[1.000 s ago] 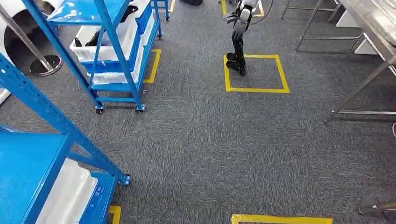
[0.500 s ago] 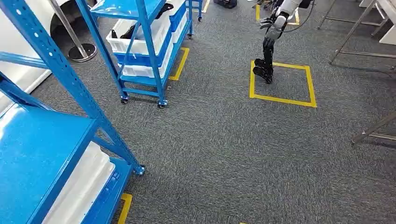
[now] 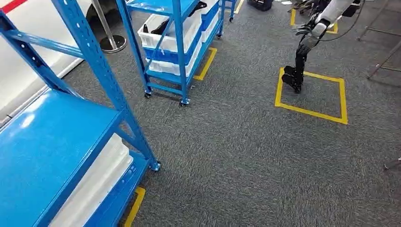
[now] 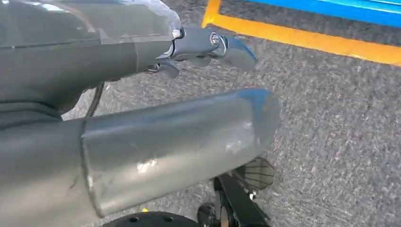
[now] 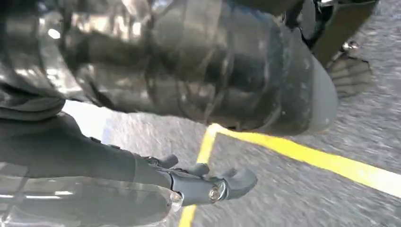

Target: Take the parts from the cabinet and place them on the table.

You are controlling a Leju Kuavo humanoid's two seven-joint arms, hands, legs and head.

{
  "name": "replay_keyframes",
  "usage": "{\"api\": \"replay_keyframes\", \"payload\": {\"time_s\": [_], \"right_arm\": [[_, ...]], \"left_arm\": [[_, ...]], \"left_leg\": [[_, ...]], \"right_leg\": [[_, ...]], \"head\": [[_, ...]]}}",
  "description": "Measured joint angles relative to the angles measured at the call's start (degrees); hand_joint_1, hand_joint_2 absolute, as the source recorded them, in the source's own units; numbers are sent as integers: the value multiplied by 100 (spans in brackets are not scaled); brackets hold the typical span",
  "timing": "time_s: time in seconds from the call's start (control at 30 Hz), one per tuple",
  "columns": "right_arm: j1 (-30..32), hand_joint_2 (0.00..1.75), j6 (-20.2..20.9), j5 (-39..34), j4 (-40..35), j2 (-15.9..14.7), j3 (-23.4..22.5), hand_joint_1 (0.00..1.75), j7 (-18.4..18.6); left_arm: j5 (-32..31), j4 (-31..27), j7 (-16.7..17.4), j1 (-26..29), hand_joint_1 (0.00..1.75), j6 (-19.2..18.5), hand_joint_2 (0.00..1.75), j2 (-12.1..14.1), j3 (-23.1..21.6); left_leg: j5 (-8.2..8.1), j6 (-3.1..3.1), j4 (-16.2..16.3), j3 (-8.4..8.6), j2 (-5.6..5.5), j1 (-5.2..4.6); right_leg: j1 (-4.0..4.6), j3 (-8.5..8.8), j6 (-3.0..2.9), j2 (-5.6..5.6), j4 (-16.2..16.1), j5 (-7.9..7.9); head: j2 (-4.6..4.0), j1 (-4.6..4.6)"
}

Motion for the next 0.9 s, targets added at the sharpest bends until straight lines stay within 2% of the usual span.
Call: {"api": "replay_keyframes", "payload": {"time_s": [0.03,0.07,0.1,0.13,0.17,0.23,0.27,0.3,0.33,0.37,0.4,0.43,0.47,0.53,0.57,0.6,0.63,0.67,0.7,0.73,0.77,0.8,0.9], "right_arm": [[-10,0,2,0,0,0,0,0,0],[-13,0,2,2,0,0,0,0,0],[-14,0,4,0,0,4,0,0,0],[0,0,4,0,0,4,-2,0,2],[11,0,4,0,0,4,-2,0,0],[24,0,9,2,0,4,-2,0,2],[23,0,9,0,0,4,-2,0,2],[20,0,11,0,0,4,-2,0,0],[17,0,13,0,0,4,-2,0,0],[13,0,20,2,0,4,-2,0,2],[12,0,22,4,0,4,-2,0,4],[16,0,24,9,0,4,-2,0,9],[15,0,31,22,0,7,-2,0,11],[-3,0,37,33,0,7,-2,0,11],[-22,0,39,37,0,9,-2,0,11],[-30,0,39,39,0,9,-2,0,11],[-15,0,39,48,0,9,-2,0,15],[-4,0,39,55,0,9,-2,0,15],[-2,0,39,55,0,9,-2,0,15],[1,0,39,55,0,9,-2,0,18],[2,0,39,55,0,9,-2,0,17],[2,0,39,55,0,9,-2,0,17],[2,0,39,55,0,9,-2,0,17]], "left_arm": [[0,0,0,10,0,0,0,0,0],[2,0,2,26,0,2,0,2,0],[2,0,2,25,0,4,0,7,0],[2,0,4,18,0,4,0,7,0],[2,0,4,2,0,4,0,7,0],[0,0,4,-10,0,4,0,2,0],[2,0,4,-1,0,2,0,2,0],[2,0,4,13,0,2,0,2,0],[4,0,11,19,0,7,0,4,0],[4,0,13,20,0,7,0,7,0],[4,0,15,14,0,11,0,9,0],[4,0,15,-5,0,15,0,11,0],[4,0,22,-22,0,17,0,11,0],[2,0,24,-5,0,24,0,11,2],[4,0,28,12,0,28,0,11,2],[4,0,31,11,0,31,0,11,4],[4,0,31,15,0,31,0,4,4],[4,0,31,12,0,31,0,7,2],[4,0,31,4,0,31,0,7,2],[4,0,31,-2,0,31,0,7,4],[4,0,31,1,0,31,0,7,2],[4,0,31,5,0,31,0,7,4],[4,0,31,6,0,31,0,7,4]], "left_leg": [[15,-44,-15,2,-54,11],[18,-83,-20,-32,-103,2],[-49,-96,70,-36,90,16],[-212,-122,291,-143,349,-3],[-453,-152,703,-346,457,5],[-816,-196,1542,-750,522,23],[-855,-207,1794,-870,540,28],[-748,-208,1736,-828,549,28],[-536,-198,1402,-653,561,27],[-298,-178,911,-392,611,23],[-79,-141,365,-90,753,12],[-106,-87,24,59,1053,-41],[-73,-43,21,57,963,-63],[-77,-7,28,20,861,-80],[-58,32,-5,22,799,-82],[-28,73,-56,53,759,-41],[23,108,-115,101,695,-8],[41,141,-111,88,653,-6],[45,152,-107,71,598,-7],[46,159,-106,64,559,-9],[46,160,-100,61,488,-13],[45,161,-95,59,448,-14],[45,161,-94,59,445,-14]], "right_leg": [[13,4,-32,-40,1,3],[-16,17,-71,-97,-33,25],[-41,46,-121,-188,-82,54],[-33,56,-170,-243,-99,47],[-21,52,-186,-323,-97,44],[0,50,-208,-471,-92,29],[5,48,-210,-539,-87,23],[7,54,-203,-602,-85,13],[7,66,-195,-664,-80,0],[7,86,-183,-720,-75,-14],[10,112,-163,-774,-69,-32],[42,122,-131,-825,-54,-58],[55,126,-97,-863,-51,-75],[46,157,-53,-955,-74,-71],[52,189,-22,-1005,-98,-69],[71,207,5,-1040,-104,-81],[20,161,51,-648,47,-223],[4,11,60,-455,357,-437],[-1,-228,73,-373,838,-688],[-1,-413,83,-353,1208,-849],[1,-674,94,-344,1700,-1014],[1,-768,95,-343,1859,-1038],[1,-775,95,-343,1870,-1038]], "head": [[0,-2],[0,-2],[0,-2],[0,-9],[0,-9],[0,-7],[0,-9],[0,-9],[0,-9],[0,-9],[0,-9],[0,-9],[0,0],[0,-2],[0,-7],[0,0],[0,2],[-2,2],[0,2],[0,2],[0,2],[0,0],[0,0]]}}
